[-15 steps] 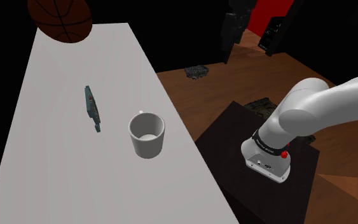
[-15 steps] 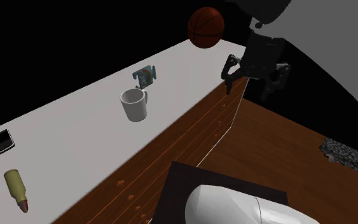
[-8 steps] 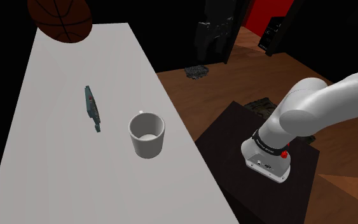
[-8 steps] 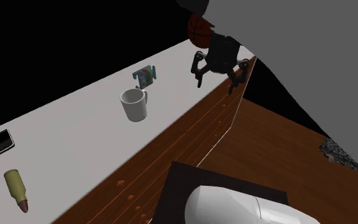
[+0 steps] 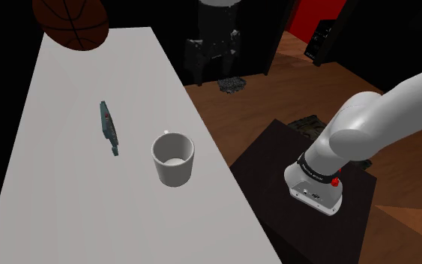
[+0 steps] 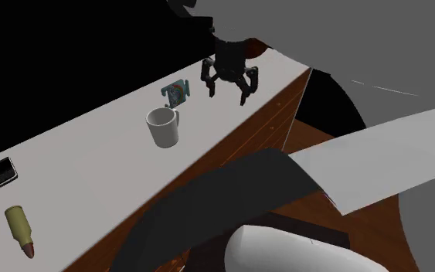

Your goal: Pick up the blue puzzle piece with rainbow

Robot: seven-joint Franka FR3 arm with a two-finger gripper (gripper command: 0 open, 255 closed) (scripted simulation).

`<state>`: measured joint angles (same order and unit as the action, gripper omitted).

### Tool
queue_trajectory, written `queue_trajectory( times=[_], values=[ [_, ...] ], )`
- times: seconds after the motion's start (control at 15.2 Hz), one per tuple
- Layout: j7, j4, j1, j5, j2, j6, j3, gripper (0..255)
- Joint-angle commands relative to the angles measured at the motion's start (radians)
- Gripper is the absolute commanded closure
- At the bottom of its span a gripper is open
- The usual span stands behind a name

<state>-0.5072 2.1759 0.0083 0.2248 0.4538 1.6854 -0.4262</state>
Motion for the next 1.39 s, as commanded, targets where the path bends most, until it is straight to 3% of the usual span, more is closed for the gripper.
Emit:
queue_trajectory(
  times=[0.0, 0.33, 0.66, 0.92, 1.19, 1.32],
  values=[
    [-0.077, -0.058, -0.007, -0.01, -0.071, 0.023, -0.048, 0],
    [-0.272, -0.203, -0.019, -0.079, -0.26, 0.073, -0.161, 0],
    [-0.489, -0.39, 0.005, -0.219, -0.492, 0.087, -0.247, 0],
    [-0.651, -0.581, 0.083, -0.359, -0.697, 0.057, -0.264, 0],
    [-0.772, -0.825, 0.207, -0.484, -0.904, -0.014, -0.237, 0],
    [-0.786, -0.854, 0.229, -0.499, -0.934, -0.014, -0.226, 0]
  ],
)
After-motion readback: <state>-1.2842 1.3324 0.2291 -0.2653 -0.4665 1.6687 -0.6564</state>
